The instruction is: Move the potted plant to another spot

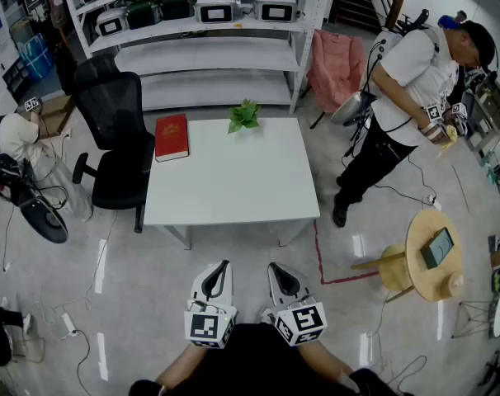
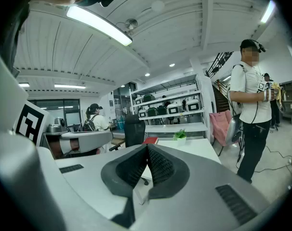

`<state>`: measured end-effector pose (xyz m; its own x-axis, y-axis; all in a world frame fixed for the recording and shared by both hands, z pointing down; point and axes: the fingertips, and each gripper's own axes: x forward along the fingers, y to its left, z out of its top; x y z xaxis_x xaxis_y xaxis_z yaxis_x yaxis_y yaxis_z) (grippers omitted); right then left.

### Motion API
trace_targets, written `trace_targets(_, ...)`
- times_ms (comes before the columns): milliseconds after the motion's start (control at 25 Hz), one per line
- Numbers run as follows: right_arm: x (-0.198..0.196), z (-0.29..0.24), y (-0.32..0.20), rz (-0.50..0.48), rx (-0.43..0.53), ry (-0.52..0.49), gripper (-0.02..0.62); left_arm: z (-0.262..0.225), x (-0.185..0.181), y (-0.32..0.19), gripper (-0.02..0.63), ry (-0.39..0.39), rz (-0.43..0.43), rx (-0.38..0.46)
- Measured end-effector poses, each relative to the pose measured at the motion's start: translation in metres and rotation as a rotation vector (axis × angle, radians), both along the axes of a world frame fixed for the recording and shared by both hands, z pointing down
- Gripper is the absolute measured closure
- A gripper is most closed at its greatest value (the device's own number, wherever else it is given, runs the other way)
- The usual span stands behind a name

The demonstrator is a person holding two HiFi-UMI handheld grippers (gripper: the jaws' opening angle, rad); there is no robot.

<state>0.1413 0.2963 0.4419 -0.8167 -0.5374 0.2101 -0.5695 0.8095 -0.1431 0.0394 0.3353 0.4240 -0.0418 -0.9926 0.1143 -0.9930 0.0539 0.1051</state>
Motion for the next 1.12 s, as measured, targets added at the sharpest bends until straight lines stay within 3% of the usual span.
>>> trace_targets(440,0.004,-0.002,0.002,-0.002,0.001,-0.006,0.584,0.005,0.01,0.001,0.589,-0.026,0.042,0.021)
trace_targets(840,0.015,-0.001,0.008,-0.032,-0.013,-0.028,0.584,0.003,0.025,0.004,0.589,-0.02,0.027,0.005)
trace_targets(1120,0.044,0.006,0.008,-0.063,-0.016,-0.024,0.584,0.012,0.057,0.005,0.589,-0.005,-0.002,-0.009)
